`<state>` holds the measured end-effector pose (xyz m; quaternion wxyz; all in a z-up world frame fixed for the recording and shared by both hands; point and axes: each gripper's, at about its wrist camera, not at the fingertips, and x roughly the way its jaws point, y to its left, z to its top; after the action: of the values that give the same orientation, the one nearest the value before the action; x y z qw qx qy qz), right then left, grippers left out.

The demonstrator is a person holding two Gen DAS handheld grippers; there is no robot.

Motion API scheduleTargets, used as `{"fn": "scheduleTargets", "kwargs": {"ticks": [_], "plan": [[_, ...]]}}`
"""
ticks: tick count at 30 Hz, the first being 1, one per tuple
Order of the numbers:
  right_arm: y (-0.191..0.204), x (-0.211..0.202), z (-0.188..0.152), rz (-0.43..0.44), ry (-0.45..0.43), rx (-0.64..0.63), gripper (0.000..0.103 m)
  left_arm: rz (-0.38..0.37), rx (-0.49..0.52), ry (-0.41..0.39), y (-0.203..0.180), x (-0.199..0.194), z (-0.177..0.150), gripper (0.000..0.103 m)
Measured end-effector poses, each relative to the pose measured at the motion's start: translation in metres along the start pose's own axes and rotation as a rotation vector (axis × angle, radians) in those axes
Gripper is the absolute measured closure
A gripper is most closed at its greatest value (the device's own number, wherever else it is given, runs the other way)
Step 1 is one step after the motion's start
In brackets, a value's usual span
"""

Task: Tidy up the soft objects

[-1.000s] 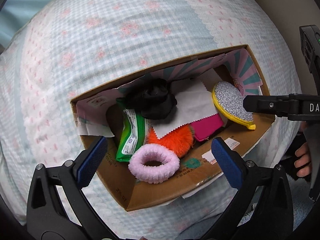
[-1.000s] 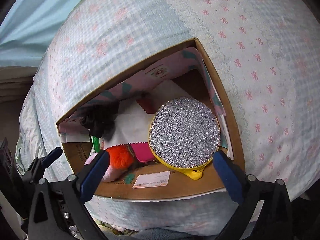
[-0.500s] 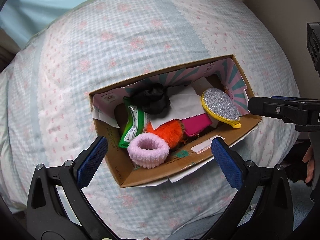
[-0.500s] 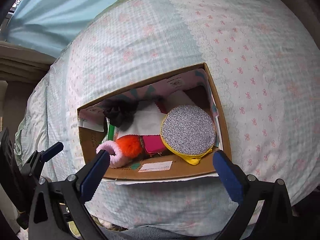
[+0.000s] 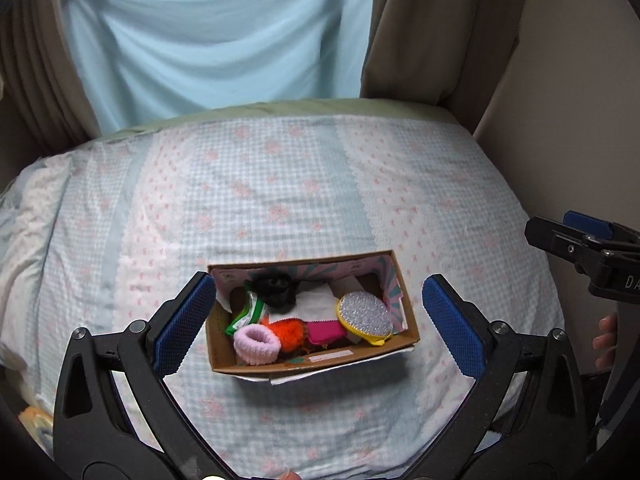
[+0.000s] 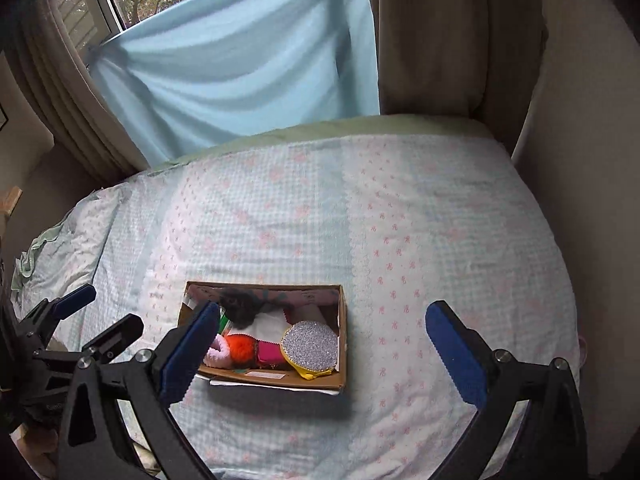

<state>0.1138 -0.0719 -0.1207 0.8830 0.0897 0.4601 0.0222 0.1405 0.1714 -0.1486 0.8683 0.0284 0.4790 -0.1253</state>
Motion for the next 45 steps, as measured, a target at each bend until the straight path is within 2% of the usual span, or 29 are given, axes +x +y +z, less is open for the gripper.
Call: {"fn": "scheduleTargets", "kwargs": {"ticks": [3,8,13,17,21,45], "plan": [[-0.015,-0.039,0.007,-0.027,-0.088,-0.029,0.0,-0.004,-0.06,-0.123,-0.015,-0.047,0.014,0.0],[-0.036,-0.083,0.01,-0.061,-0.181,-0.052,0.0,0.04,-0.073,-0.238,-0.049,-0.096,0.025,0.0],[-0.052,-0.107,0.005,-0.093,-0.234,-0.074,0.0,0.074,-0.105,-0.332,-0.076,-0.126,0.024,0.0],[-0.063,-0.113,0.0,-0.1,-0.245,-0.067,0.0,0.113,-0.096,-0.38,-0.093,-0.135,0.019,0.0],[-0.071,-0.115,-0.004,-0.097,-0.244,-0.065,0.0,0.124,-0.098,-0.386,-0.105,-0.136,0.014,0.0],[-0.08,-0.12,-0.008,-0.109,-0.242,-0.053,0.001,0.135,-0.088,-0.376,-0.114,-0.133,0.004,0.0]]}}
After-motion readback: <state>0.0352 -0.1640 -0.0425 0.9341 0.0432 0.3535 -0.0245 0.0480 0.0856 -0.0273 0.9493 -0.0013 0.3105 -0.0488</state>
